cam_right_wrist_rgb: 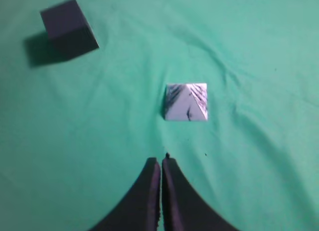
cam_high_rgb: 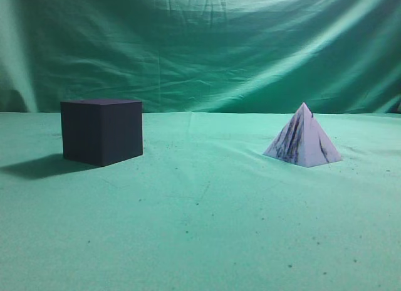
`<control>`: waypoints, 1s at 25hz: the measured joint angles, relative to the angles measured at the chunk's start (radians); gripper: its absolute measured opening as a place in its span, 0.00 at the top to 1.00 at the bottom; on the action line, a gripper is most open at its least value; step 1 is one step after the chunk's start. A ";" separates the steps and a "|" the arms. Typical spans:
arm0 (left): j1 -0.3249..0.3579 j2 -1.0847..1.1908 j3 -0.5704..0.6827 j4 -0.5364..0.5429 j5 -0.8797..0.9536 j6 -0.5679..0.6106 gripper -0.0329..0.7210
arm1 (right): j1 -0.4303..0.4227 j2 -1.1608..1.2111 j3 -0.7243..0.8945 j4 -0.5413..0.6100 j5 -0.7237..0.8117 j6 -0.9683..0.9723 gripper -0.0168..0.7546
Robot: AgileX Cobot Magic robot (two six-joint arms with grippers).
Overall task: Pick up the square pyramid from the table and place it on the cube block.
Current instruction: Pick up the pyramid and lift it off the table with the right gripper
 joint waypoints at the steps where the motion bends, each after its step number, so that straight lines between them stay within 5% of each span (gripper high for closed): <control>1: 0.000 0.000 0.000 0.000 0.000 0.000 0.96 | 0.038 0.036 -0.018 -0.060 0.000 0.045 0.98; 7: 0.000 0.000 0.000 0.000 0.000 0.000 0.96 | 0.187 0.261 -0.082 -0.238 -0.083 0.169 0.91; 13: 0.000 0.000 0.000 0.000 0.000 0.000 0.96 | 0.189 0.442 -0.136 -0.240 -0.120 0.236 0.28; 15: 0.000 0.000 0.000 0.000 0.000 0.000 0.96 | 0.189 0.502 -0.161 -0.255 -0.122 0.301 0.16; 25: 0.000 0.000 0.000 0.000 0.000 0.000 0.96 | 0.189 0.741 -0.254 -0.342 -0.142 0.379 0.14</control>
